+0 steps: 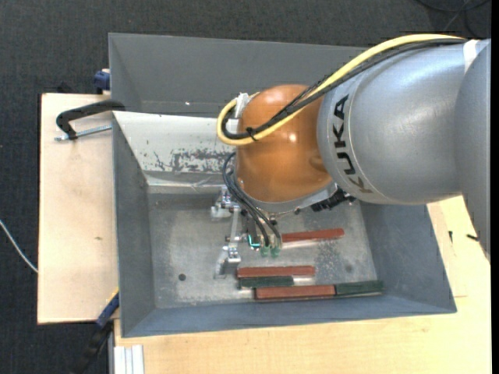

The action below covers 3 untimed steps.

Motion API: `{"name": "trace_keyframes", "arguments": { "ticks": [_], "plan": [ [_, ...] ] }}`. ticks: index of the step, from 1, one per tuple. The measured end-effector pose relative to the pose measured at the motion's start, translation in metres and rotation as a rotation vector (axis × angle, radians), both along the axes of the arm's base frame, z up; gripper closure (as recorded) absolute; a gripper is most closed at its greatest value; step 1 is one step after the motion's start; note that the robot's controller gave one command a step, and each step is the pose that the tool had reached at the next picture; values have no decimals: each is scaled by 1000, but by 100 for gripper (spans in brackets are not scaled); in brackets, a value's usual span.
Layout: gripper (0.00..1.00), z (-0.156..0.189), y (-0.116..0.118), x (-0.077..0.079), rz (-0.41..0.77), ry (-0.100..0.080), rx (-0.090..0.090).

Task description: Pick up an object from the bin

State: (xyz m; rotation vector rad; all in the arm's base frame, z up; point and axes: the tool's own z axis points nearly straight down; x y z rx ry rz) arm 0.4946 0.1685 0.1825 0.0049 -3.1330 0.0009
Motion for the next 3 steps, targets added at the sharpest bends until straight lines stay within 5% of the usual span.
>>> {"name": "trace_keyframes", "arguments": {
  "ticks": [1,3],
  "plan": [
    [0,4,-1,2,-2,-9,2],
    [0,-68,-57,7,342,-9,2]
  ]
}}
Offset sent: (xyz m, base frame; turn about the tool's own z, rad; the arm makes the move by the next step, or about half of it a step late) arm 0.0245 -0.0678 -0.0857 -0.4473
